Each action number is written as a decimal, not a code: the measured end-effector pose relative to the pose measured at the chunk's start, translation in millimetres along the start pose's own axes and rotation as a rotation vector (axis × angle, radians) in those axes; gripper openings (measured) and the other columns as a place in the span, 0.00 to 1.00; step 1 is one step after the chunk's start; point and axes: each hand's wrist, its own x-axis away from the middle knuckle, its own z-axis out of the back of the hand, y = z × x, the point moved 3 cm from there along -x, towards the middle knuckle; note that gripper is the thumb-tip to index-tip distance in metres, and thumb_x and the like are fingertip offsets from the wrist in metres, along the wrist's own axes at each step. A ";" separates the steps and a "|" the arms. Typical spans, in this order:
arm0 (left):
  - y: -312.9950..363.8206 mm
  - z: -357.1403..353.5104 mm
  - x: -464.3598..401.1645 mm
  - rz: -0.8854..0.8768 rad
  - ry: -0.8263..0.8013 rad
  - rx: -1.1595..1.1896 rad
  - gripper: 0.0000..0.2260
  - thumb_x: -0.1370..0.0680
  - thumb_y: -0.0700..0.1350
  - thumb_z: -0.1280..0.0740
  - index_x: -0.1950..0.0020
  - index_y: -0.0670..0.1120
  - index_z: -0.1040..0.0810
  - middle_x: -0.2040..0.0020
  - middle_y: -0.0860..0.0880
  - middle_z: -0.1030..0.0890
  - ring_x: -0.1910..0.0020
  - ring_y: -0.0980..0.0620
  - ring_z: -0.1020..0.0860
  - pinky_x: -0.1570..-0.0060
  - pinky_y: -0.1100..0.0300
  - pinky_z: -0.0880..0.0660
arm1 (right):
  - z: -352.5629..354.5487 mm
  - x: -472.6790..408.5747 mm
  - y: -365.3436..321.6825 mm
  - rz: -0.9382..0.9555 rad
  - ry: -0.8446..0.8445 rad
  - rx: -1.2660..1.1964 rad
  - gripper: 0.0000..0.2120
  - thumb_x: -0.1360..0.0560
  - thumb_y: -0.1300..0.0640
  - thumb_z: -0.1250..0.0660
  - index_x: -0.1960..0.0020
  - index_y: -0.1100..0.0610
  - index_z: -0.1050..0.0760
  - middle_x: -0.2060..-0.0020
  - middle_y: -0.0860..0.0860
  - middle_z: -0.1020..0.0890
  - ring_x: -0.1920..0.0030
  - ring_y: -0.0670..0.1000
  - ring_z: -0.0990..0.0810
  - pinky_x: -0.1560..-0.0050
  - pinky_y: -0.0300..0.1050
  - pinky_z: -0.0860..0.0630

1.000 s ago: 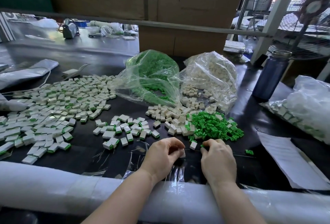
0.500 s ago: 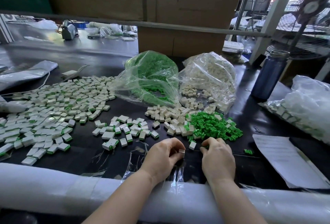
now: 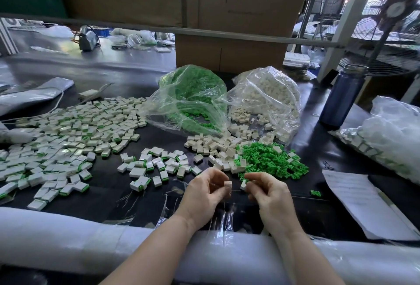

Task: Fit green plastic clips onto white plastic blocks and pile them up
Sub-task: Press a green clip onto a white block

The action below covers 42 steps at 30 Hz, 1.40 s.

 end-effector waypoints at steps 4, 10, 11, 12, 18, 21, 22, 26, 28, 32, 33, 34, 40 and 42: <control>-0.7 -0.6 -0.6 -0.002 -0.017 -0.026 0.03 0.26 0.39 0.30 0.55 0.46 0.21 0.59 0.48 0.18 0.58 0.52 0.19 0.50 0.58 0.22 | -0.1 1.0 -3.5 -0.025 -0.060 -0.172 0.08 0.28 0.70 0.32 0.59 0.57 0.22 0.64 0.56 0.16 0.63 0.48 0.18 0.61 0.36 0.22; 2.8 -2.2 -0.2 -0.030 -0.043 -0.013 0.04 0.26 0.40 0.30 0.54 0.48 0.19 0.61 0.52 0.20 0.63 0.59 0.24 0.55 0.65 0.24 | -1.2 2.9 -6.9 0.056 -0.120 -0.150 0.12 0.29 0.70 0.31 0.62 0.53 0.19 0.64 0.53 0.17 0.63 0.47 0.20 0.59 0.38 0.23; 2.7 -1.9 -0.4 -0.023 -0.041 -0.002 0.04 0.26 0.39 0.30 0.53 0.47 0.19 0.60 0.51 0.20 0.62 0.58 0.23 0.54 0.64 0.23 | -1.3 2.9 -7.0 0.065 -0.127 -0.142 0.12 0.29 0.69 0.31 0.62 0.53 0.19 0.64 0.52 0.16 0.63 0.46 0.19 0.59 0.37 0.23; 2.6 -1.7 -0.6 -0.016 -0.040 0.012 0.05 0.26 0.39 0.30 0.53 0.47 0.20 0.60 0.50 0.20 0.62 0.57 0.22 0.54 0.62 0.23 | -1.5 2.8 -6.9 0.071 -0.131 -0.132 0.12 0.29 0.69 0.30 0.61 0.53 0.19 0.64 0.50 0.16 0.62 0.46 0.19 0.59 0.37 0.23; 0.5 -1.3 -0.8 0.006 -0.045 0.034 0.03 0.27 0.39 0.29 0.55 0.45 0.20 0.61 0.50 0.18 0.61 0.55 0.19 0.53 0.60 0.21 | -1.2 3.4 -6.3 0.068 -0.089 -0.072 0.08 0.33 0.68 0.26 0.63 0.55 0.20 0.68 0.51 0.17 0.66 0.45 0.20 0.61 0.38 0.23; -0.4 -1.1 -1.0 0.007 -0.052 0.026 0.03 0.27 0.39 0.29 0.55 0.45 0.20 0.61 0.51 0.18 0.62 0.56 0.20 0.54 0.62 0.22 | -0.9 3.7 -7.4 0.071 -0.097 -0.076 0.08 0.33 0.68 0.27 0.63 0.56 0.20 0.69 0.51 0.18 0.67 0.45 0.21 0.62 0.37 0.23; -0.3 -1.5 -1.0 0.008 -0.059 0.023 0.03 0.27 0.39 0.29 0.55 0.45 0.20 0.61 0.51 0.18 0.62 0.57 0.20 0.54 0.62 0.22 | -1.0 3.6 -7.7 0.071 -0.097 -0.070 0.08 0.33 0.68 0.27 0.63 0.56 0.20 0.69 0.51 0.18 0.66 0.46 0.21 0.62 0.38 0.23; -0.8 -1.6 -0.8 0.019 -0.067 0.024 0.04 0.28 0.38 0.28 0.55 0.45 0.19 0.61 0.50 0.18 0.61 0.56 0.19 0.53 0.61 0.22 | -1.2 4.1 -7.2 0.059 -0.092 -0.035 0.07 0.33 0.68 0.27 0.63 0.58 0.21 0.69 0.53 0.18 0.67 0.47 0.21 0.61 0.42 0.22; -0.8 -1.1 -0.8 0.024 -0.064 0.039 0.04 0.28 0.38 0.28 0.55 0.45 0.19 0.61 0.50 0.18 0.61 0.56 0.19 0.53 0.61 0.21 | -1.1 4.3 -7.0 0.056 -0.095 -0.027 0.07 0.33 0.68 0.27 0.64 0.58 0.21 0.69 0.53 0.18 0.67 0.47 0.21 0.61 0.43 0.22; -0.1 -1.4 -0.5 0.026 -0.084 0.029 0.04 0.28 0.38 0.29 0.55 0.45 0.19 0.62 0.50 0.18 0.62 0.57 0.20 0.55 0.64 0.23 | -1.5 4.4 -7.4 0.064 -0.092 0.002 0.06 0.33 0.67 0.26 0.64 0.59 0.21 0.69 0.53 0.18 0.67 0.47 0.21 0.62 0.42 0.22; 0.0 -1.6 -0.5 0.024 -0.089 0.021 0.04 0.27 0.38 0.29 0.55 0.45 0.19 0.62 0.50 0.18 0.61 0.56 0.20 0.55 0.63 0.23 | -1.9 4.7 -7.6 0.066 -0.095 -0.001 0.06 0.33 0.67 0.26 0.64 0.59 0.21 0.69 0.53 0.18 0.67 0.46 0.21 0.62 0.40 0.22; 0.1 -1.8 -0.6 0.024 -0.091 0.021 0.04 0.27 0.38 0.29 0.55 0.45 0.19 0.61 0.49 0.18 0.61 0.55 0.20 0.54 0.62 0.22 | -2.1 4.6 -7.8 0.065 -0.099 -0.009 0.06 0.33 0.67 0.27 0.64 0.59 0.20 0.69 0.53 0.18 0.68 0.46 0.21 0.63 0.40 0.22; 0.8 -2.2 0.1 0.023 -0.087 0.031 0.06 0.28 0.37 0.29 0.58 0.48 0.18 0.62 0.49 0.18 0.62 0.55 0.21 0.54 0.62 0.22 | -3.9 4.5 -6.5 0.039 -0.159 -0.022 0.07 0.30 0.68 0.29 0.63 0.58 0.19 0.70 0.51 0.18 0.68 0.47 0.21 0.63 0.39 0.23; 1.0 -3.2 0.3 0.030 -0.085 0.029 0.07 0.27 0.37 0.29 0.59 0.49 0.18 0.63 0.49 0.18 0.63 0.56 0.21 0.54 0.61 0.23 | -4.2 4.8 -5.8 0.035 -0.160 -0.003 0.07 0.30 0.69 0.30 0.61 0.58 0.21 0.69 0.53 0.19 0.68 0.48 0.23 0.64 0.41 0.24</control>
